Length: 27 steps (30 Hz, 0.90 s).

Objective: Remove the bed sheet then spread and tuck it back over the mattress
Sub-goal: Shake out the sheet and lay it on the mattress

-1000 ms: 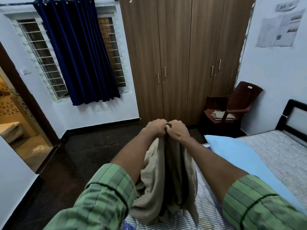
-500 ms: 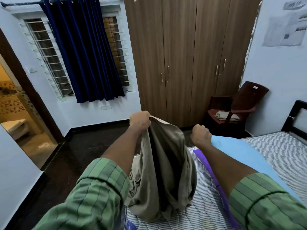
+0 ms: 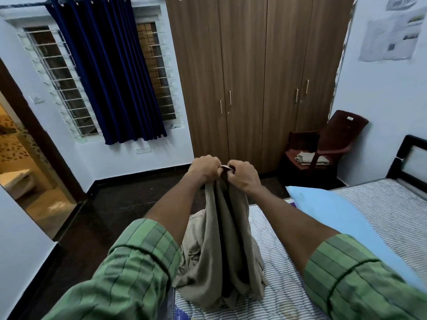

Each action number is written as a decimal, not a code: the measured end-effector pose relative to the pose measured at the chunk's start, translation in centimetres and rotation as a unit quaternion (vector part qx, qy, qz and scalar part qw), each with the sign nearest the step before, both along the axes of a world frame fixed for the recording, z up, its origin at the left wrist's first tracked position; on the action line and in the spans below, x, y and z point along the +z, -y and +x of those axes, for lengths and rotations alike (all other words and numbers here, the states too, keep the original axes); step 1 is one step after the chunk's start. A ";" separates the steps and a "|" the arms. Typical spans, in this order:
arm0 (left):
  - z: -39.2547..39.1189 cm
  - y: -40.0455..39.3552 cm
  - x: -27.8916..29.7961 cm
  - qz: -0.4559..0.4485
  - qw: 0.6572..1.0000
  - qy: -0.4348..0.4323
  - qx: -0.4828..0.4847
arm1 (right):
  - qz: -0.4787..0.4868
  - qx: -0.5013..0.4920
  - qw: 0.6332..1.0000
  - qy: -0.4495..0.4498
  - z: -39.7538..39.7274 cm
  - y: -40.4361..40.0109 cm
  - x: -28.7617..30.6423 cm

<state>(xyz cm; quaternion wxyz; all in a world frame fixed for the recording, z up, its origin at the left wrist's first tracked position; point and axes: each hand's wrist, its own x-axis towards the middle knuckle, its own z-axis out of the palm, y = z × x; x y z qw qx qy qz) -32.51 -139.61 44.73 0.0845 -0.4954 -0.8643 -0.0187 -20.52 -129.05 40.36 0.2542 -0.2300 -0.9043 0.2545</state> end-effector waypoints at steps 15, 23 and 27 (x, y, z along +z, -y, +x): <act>-1.0 2.1 1.5 0.100 0.973 -0.004 0.209 | -0.076 -0.313 0.947 0.004 3.4 -4.1 -3.7; 2.1 -1.7 0.6 -0.037 0.987 0.154 -0.024 | -0.074 0.016 0.997 0.010 0.8 -1.3 -0.3; 2.1 -1.7 1.7 -0.024 0.991 0.128 0.012 | 0.005 0.023 1.000 -0.018 1.2 -0.5 -0.5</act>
